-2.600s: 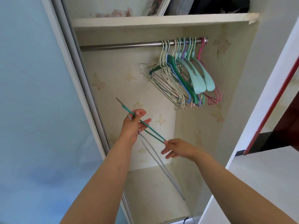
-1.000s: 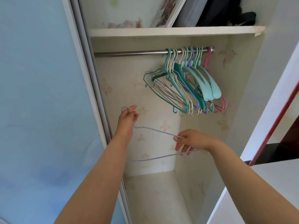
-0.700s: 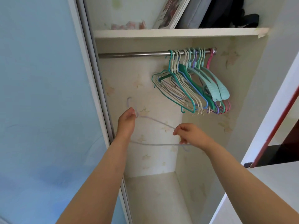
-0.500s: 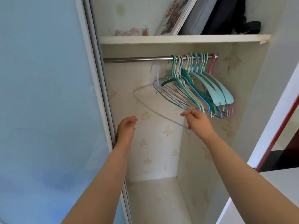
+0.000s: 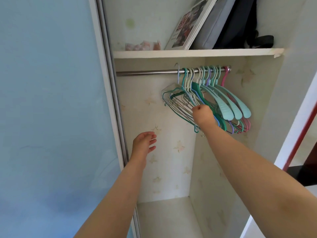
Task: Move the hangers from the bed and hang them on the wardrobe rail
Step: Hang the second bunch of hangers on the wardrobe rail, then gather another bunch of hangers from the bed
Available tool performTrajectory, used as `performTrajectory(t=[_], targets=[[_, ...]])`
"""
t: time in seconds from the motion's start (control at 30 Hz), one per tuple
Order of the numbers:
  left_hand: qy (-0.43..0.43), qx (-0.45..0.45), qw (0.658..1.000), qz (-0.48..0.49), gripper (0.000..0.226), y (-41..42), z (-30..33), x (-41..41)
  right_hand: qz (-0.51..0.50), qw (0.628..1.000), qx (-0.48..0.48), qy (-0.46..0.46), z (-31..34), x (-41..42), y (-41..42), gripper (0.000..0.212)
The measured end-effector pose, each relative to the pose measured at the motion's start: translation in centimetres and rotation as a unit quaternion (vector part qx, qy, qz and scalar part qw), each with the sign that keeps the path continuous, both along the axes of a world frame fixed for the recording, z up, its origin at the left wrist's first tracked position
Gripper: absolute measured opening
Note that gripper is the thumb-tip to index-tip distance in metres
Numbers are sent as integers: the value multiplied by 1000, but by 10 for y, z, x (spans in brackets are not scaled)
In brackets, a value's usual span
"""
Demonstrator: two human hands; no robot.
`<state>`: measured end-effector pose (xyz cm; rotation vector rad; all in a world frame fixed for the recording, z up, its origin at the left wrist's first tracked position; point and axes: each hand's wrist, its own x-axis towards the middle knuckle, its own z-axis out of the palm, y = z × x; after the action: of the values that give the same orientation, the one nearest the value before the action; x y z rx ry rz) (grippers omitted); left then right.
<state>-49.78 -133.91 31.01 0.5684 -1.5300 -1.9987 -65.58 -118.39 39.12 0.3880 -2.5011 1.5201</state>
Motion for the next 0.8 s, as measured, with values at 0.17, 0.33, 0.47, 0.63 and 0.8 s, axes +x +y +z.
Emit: performTrajectory(t=[0.17,0.33,0.47,0.63,0.8], targets=[[-34,-5,999,-25,15,0,-8,-2,-12,999,-12,-32,-18,0,9,22],[-69,-30,995,-63,12,12,-18,-8,-19,1000,-6,-8,-32,16,23,30],[-98,-73,986,-114,15,33,-24,-10,-44,998,17,28,-56,41,47,41],[-103,-144,969,-170,14,76,-21,-11,-15,999,48,-15,-88,74,93,24],[-118,-225,938,-235,15,139,-30,0,72,991,37,-103,-122,117,158,13]])
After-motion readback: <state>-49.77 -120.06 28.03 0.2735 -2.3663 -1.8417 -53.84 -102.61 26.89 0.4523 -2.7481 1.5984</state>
